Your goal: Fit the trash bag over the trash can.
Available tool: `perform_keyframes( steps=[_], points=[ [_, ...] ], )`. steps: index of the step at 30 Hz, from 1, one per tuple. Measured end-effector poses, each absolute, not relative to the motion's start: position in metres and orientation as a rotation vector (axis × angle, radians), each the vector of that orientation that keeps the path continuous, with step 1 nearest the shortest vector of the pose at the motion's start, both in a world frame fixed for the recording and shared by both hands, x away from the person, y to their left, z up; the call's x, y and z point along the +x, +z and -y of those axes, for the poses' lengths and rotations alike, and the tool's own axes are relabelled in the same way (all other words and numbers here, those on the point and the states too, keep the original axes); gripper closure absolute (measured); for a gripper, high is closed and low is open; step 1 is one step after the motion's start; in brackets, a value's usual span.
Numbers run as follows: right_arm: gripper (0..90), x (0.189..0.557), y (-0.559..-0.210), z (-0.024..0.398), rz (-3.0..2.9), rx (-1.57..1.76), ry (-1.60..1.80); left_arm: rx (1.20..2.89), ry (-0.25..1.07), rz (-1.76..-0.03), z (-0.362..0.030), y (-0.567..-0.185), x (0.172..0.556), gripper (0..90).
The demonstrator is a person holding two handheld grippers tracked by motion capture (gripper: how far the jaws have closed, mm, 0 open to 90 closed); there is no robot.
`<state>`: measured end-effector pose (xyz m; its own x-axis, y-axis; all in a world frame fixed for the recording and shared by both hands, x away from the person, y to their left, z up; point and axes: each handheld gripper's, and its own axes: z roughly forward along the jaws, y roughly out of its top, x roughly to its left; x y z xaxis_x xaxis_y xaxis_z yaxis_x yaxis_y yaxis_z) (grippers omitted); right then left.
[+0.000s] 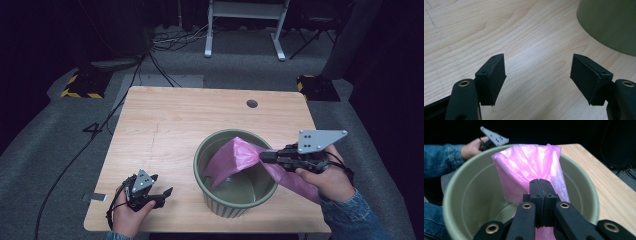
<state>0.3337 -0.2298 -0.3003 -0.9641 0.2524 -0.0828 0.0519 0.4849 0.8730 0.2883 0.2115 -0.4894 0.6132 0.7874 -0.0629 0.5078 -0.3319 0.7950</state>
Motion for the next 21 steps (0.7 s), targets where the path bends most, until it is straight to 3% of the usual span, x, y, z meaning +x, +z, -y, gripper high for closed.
perform_keyframes(
  steps=[7,8,12,21],
  points=[
    [85.6,0.336,-0.308,0.214,-2.584,0.269,1.412,2.01,0.427,-1.008,-0.211,-0.487,0.288,27.8],
    [64.3,0.336,-0.312,0.211,-2.557,0.308,1.418,2.013,0.43,-1.002,-0.21,-0.486,0.289,27.8],
    [42.8,0.33,-0.308,0.221,-2.452,0.383,1.455,2.014,0.423,-1.002,-0.209,-0.487,0.291,27.8],
    [36.4,0.31,-0.289,0.274,-2.318,0.501,1.476,2.028,0.408,-0.974,-0.199,-0.487,0.299,27.8]
  ],
)
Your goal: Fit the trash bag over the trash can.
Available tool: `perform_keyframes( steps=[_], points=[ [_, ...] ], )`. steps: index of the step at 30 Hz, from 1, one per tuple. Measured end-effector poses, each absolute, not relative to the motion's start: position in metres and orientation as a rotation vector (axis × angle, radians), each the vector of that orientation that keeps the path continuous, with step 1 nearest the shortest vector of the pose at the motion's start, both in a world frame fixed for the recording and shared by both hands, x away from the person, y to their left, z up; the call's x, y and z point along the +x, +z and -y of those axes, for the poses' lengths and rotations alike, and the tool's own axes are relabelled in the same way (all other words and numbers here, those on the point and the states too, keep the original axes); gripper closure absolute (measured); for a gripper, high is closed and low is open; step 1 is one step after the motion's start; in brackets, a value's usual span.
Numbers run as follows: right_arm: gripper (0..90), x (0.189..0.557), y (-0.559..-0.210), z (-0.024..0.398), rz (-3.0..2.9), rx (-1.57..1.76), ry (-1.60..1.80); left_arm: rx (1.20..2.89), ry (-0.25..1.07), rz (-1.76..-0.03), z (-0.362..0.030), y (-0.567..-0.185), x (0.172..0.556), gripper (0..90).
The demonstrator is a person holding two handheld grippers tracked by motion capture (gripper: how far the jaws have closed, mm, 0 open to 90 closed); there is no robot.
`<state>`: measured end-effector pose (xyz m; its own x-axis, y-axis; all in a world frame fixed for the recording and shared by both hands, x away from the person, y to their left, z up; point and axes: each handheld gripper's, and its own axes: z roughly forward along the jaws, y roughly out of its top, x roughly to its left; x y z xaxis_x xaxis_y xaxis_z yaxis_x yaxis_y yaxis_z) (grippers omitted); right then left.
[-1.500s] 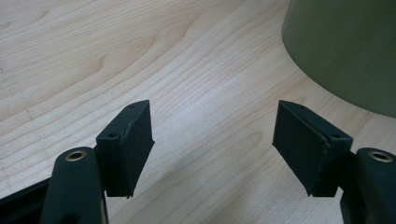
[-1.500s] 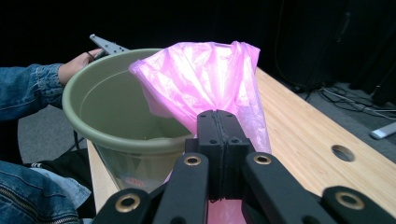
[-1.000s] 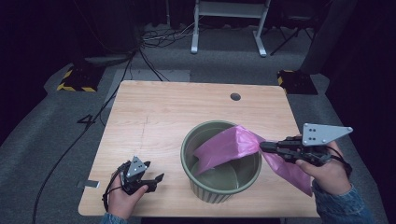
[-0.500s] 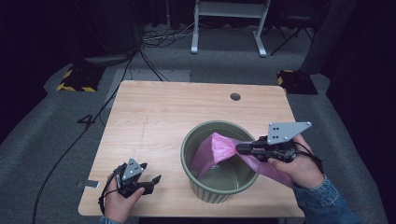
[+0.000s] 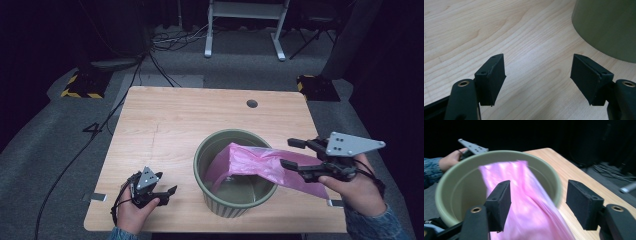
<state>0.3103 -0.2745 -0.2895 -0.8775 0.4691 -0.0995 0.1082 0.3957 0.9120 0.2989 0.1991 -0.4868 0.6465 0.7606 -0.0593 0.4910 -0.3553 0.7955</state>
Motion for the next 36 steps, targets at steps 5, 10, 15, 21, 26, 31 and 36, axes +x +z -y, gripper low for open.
perform_keyframes(
  steps=[5,10,15,21,26,31,36],
  points=[
    [31.3,0.303,-0.295,0.307,-2.288,0.596,1.432,2.026,0.405,-0.965,-0.195,-0.487,0.303,27.8],
    [30.2,0.3,-0.308,0.333,-2.274,0.698,1.377,2.027,0.404,-0.957,-0.193,-0.487,0.305,27.7],
    [30.2,0.3,-0.321,0.353,-2.252,0.787,1.323,2.023,0.405,-0.96,-0.194,-0.486,0.306,27.6],
    [27.1,0.303,-0.342,0.371,-2.238,0.884,1.286,2.007,0.403,-0.967,-0.196,-0.484,0.305,27.6],
    [24.0,0.31,-0.367,0.38,-2.267,0.969,1.308,1.993,0.413,-0.977,-0.2,-0.481,0.303,27.6],
    [52.0,0.316,-0.376,0.379,-2.318,0.945,1.387,1.988,0.421,-0.98,-0.203,-0.479,0.303,27.6],
    [90.0,0.312,-0.362,0.373,-2.35,0.84,1.385,1.98,0.431,-0.974,-0.204,-0.474,0.301,27.7]
  ],
)
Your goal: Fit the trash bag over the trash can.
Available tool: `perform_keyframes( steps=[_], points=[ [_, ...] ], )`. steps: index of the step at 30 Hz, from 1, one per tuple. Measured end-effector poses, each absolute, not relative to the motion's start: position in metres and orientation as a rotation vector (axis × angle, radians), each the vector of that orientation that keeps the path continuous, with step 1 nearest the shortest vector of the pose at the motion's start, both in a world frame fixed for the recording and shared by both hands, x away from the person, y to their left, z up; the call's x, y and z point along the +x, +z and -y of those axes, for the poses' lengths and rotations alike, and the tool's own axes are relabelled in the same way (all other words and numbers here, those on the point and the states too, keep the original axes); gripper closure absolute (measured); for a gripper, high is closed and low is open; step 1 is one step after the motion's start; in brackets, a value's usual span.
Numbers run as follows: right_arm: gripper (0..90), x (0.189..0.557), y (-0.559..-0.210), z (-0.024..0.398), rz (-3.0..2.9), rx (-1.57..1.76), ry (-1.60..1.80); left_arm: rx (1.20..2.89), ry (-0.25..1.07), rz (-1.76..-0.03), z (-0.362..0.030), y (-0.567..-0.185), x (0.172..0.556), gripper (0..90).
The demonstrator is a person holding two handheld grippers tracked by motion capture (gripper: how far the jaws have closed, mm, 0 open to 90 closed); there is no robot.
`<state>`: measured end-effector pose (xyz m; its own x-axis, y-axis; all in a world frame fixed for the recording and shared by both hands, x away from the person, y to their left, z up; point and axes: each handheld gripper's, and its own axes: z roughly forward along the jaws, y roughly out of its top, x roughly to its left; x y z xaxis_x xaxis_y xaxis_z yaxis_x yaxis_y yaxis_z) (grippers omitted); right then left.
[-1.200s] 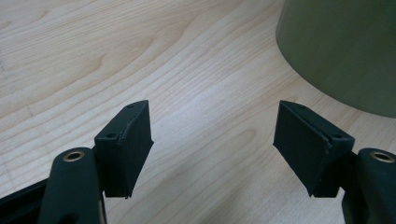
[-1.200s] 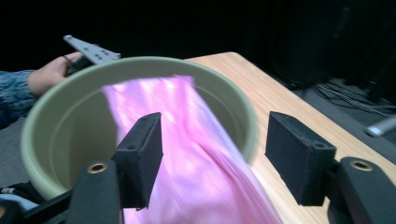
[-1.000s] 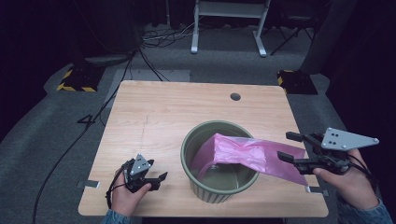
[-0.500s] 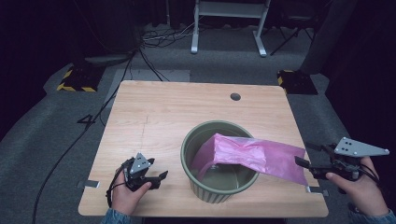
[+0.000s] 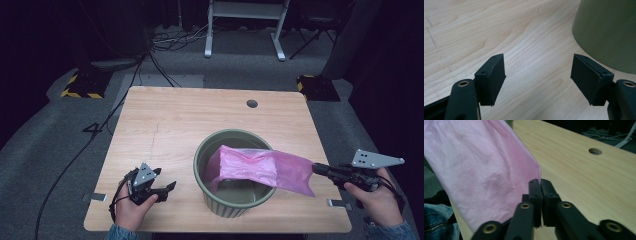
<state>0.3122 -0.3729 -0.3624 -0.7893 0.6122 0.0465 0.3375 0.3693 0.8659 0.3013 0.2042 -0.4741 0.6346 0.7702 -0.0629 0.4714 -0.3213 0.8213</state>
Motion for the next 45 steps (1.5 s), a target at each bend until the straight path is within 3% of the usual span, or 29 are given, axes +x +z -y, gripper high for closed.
perform_keyframes(
  steps=[16,45],
  points=[
    [90.0,0.318,-0.296,0.336,-2.301,0.699,1.362,1.949,0.47,-0.907,-0.204,-0.438,0.291,28.1],
    [90.0,0.337,-0.29,0.31,-2.356,0.664,1.29,1.868,0.471,-0.608,-0.169,-0.346,0.292,28.8]
  ],
)
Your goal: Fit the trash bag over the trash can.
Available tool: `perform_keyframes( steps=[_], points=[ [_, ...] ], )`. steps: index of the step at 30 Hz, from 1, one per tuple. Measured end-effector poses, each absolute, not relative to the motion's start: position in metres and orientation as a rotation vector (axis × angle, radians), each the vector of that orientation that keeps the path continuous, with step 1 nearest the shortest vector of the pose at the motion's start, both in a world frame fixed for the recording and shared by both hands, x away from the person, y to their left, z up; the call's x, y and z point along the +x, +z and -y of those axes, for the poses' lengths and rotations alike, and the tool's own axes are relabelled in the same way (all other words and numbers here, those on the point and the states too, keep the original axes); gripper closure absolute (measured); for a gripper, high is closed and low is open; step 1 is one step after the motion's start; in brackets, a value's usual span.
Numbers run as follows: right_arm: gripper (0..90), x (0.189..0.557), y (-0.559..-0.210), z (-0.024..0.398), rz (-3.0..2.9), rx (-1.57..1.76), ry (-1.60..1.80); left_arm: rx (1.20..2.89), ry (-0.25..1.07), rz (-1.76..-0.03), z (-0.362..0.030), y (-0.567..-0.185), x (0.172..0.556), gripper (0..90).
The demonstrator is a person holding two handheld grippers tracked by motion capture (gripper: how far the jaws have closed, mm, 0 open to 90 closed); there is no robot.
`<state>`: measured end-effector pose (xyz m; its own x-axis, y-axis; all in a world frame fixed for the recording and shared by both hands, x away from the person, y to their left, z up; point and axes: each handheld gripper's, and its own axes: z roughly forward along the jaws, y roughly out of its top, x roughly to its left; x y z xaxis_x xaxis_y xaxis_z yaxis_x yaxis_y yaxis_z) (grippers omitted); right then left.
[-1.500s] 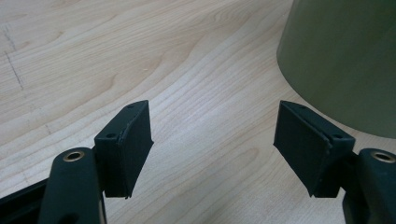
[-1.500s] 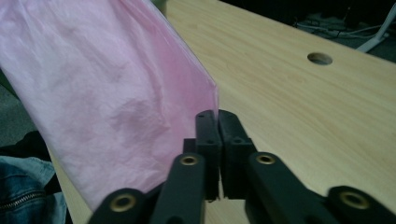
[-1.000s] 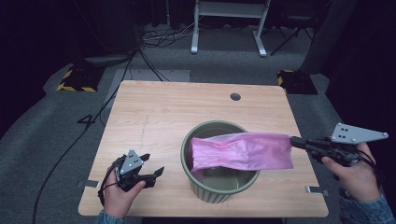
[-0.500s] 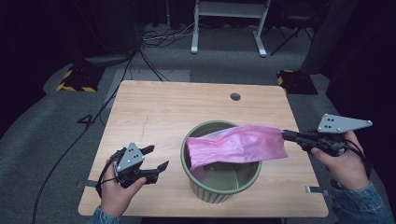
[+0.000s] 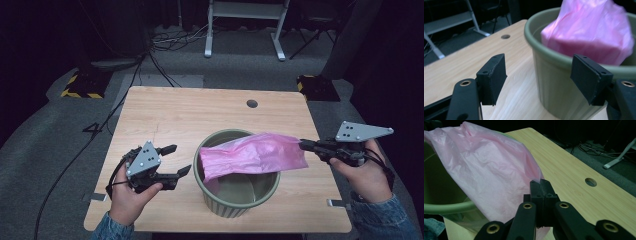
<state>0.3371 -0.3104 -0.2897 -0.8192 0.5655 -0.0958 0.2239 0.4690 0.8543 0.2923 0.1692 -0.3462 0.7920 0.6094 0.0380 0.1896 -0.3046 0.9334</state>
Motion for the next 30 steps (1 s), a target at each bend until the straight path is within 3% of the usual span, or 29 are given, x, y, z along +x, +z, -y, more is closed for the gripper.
perform_keyframes(
  steps=[8,30],
  points=[
    [90.0,0.337,-0.288,0.307,-2.36,0.662,1.282,1.894,0.522,-0.518,-0.142,-0.327,0.288,28.7],
    [90.0,0.324,-0.265,0.274,-2.363,0.516,1.427,2.07,0.386,-0.406,-0.075,-0.315,0.304,37.1]
  ],
)
